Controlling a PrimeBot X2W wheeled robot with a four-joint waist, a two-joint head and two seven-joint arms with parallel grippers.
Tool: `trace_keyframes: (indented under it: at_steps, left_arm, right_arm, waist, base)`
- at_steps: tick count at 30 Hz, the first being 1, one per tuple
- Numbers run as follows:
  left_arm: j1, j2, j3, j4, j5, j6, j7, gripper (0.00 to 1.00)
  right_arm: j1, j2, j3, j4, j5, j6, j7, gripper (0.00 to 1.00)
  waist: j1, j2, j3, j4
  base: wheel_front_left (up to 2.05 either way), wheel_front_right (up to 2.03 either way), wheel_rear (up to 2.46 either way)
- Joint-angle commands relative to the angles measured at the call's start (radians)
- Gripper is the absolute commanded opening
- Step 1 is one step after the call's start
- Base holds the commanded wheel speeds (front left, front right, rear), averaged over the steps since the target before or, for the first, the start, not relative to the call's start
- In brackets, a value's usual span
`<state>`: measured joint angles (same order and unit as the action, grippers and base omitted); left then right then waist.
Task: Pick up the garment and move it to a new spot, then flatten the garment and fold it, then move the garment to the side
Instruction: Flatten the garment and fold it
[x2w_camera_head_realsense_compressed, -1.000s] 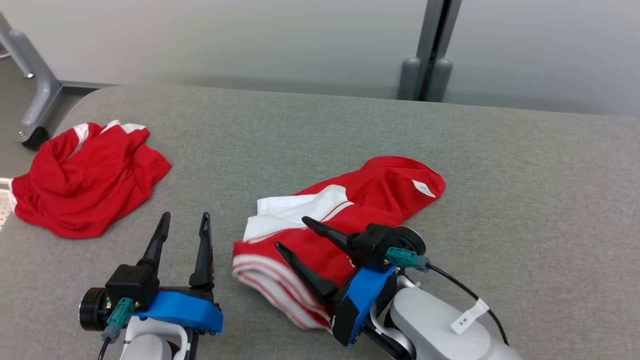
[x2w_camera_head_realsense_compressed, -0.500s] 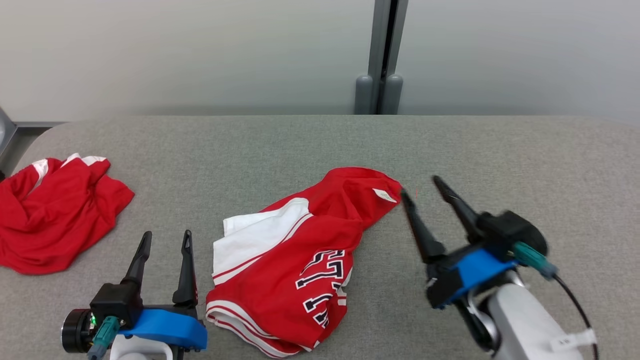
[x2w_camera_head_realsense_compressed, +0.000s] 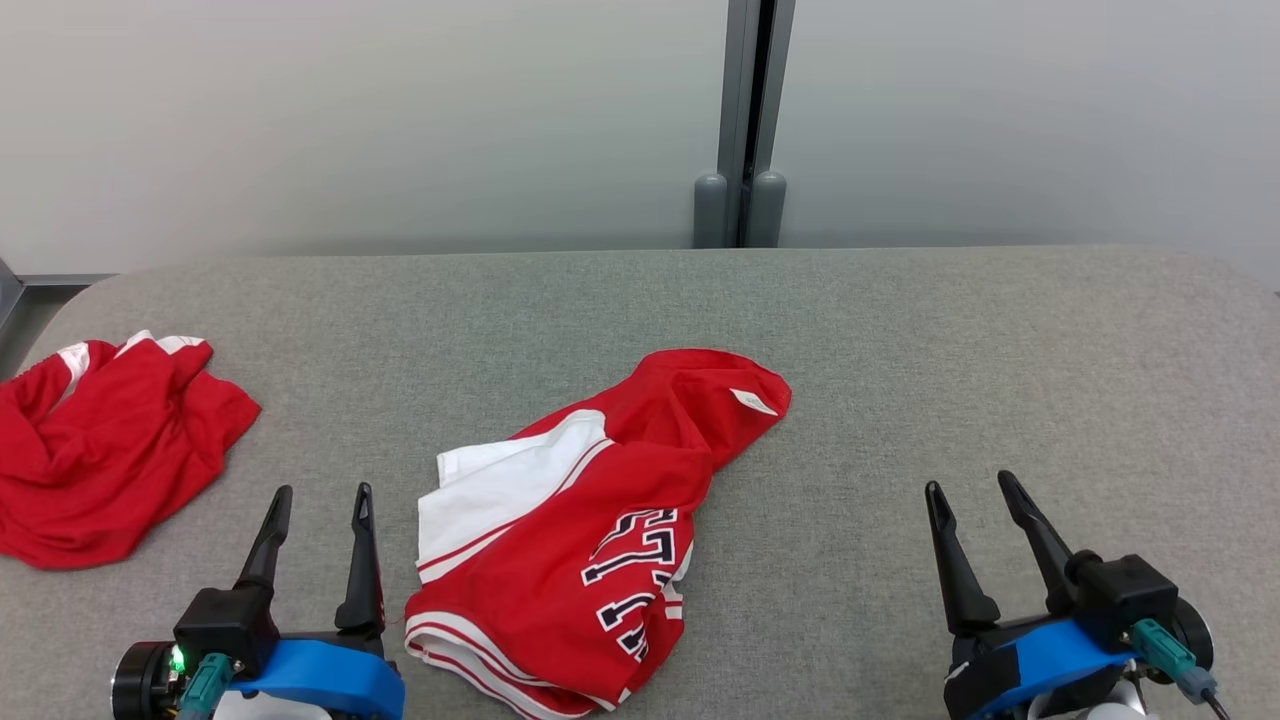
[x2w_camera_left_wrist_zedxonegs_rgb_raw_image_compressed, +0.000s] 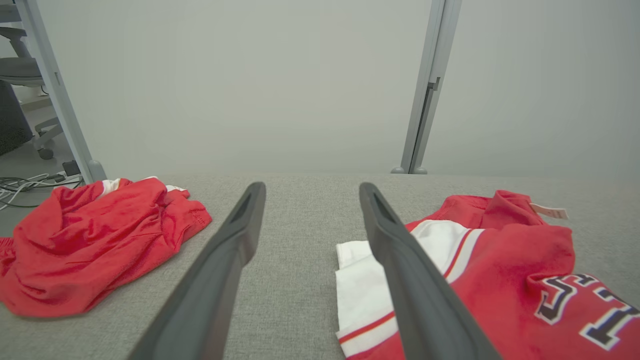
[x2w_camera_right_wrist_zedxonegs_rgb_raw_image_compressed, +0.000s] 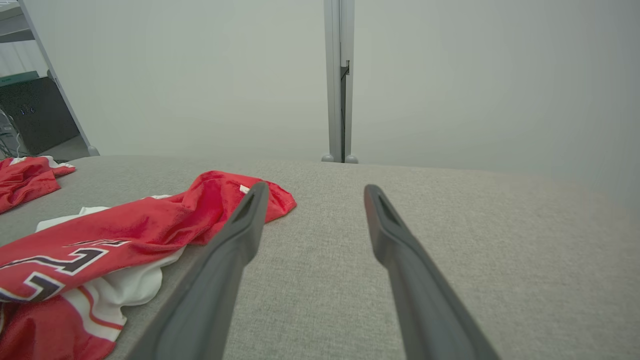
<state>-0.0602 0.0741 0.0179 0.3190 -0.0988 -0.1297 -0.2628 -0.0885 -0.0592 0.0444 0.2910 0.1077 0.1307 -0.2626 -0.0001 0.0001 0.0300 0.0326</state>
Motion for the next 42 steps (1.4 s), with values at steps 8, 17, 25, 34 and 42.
trace_keyframes:
  at_steps: [8,17,25,34,42]
  left_arm:
    - [0.012,0.006,0.007,0.007,0.008,-0.001,-0.003,1.00]
    - [0.019,0.004,0.006,0.009,0.011,-0.001,-0.003,1.00]
    - [0.011,0.007,0.001,0.008,0.010,-0.001,-0.003,1.00]
    - [-0.008,0.013,-0.015,0.030,0.004,-0.001,-0.003,1.00]
    - [-0.039,0.030,-0.068,0.137,-0.020,-0.001,-0.003,1.00]
  right_arm:
    - [0.034,0.009,-0.007,0.002,0.013,0.000,-0.003,1.00]
    - [0.033,0.009,0.001,0.018,0.023,0.000,-0.004,1.00]
    - [0.027,0.009,0.013,0.026,0.026,0.000,-0.004,1.00]
    - [0.020,0.009,0.015,0.028,0.022,0.000,-0.003,1.00]
    - [-0.003,0.008,0.030,0.036,0.023,0.000,-0.004,1.00]
  waist:
    - [0.0001,-0.0001,-0.012,0.003]
    - [0.0001,-0.0001,-0.024,0.004]
    - [0.0001,-0.0001,-0.024,-0.002]
    - [0.0001,-0.0001,-0.016,-0.007]
    - [0.0001,-0.0001,0.010,-0.024]
  base:
    - [0.00,0.00,0.00]
    - [0.00,0.00,0.00]
    - [0.00,0.00,0.00]
    - [0.00,0.00,0.00]
    - [0.00,0.00,0.00]
